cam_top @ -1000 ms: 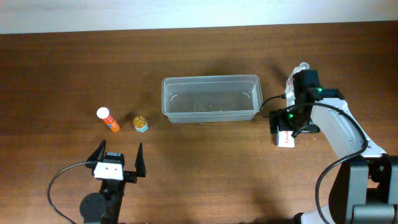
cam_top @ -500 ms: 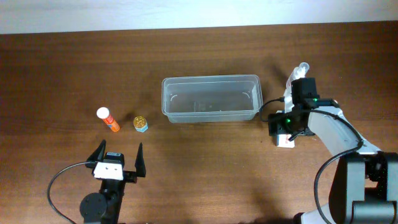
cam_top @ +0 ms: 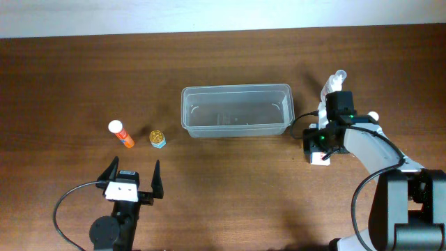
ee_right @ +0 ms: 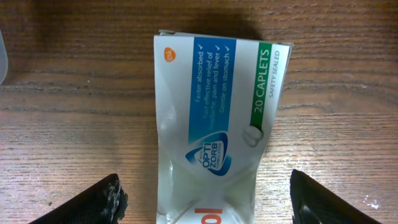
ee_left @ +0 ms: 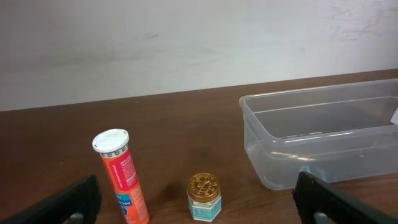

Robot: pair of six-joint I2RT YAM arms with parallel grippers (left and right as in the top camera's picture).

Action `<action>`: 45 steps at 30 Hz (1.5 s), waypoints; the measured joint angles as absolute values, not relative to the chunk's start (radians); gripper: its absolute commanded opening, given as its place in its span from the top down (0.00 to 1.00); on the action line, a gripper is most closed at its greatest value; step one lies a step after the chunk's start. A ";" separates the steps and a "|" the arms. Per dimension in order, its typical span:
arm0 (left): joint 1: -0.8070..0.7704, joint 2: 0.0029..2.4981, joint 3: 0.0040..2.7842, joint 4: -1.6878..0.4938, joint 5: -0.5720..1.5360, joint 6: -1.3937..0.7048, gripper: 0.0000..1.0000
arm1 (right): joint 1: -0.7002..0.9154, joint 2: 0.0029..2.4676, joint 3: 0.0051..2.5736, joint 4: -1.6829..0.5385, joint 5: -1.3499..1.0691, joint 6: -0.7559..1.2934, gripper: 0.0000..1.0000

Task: Pack container
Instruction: 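Close the right gripper on the Panadol box and lift it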

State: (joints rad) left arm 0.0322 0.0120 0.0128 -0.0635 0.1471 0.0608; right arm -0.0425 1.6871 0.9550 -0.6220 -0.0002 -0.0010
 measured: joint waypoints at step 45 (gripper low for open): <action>0.032 0.012 0.013 -0.064 0.147 0.061 0.01 | -0.043 1.765 1.309 -1.048 0.002 -0.008 0.62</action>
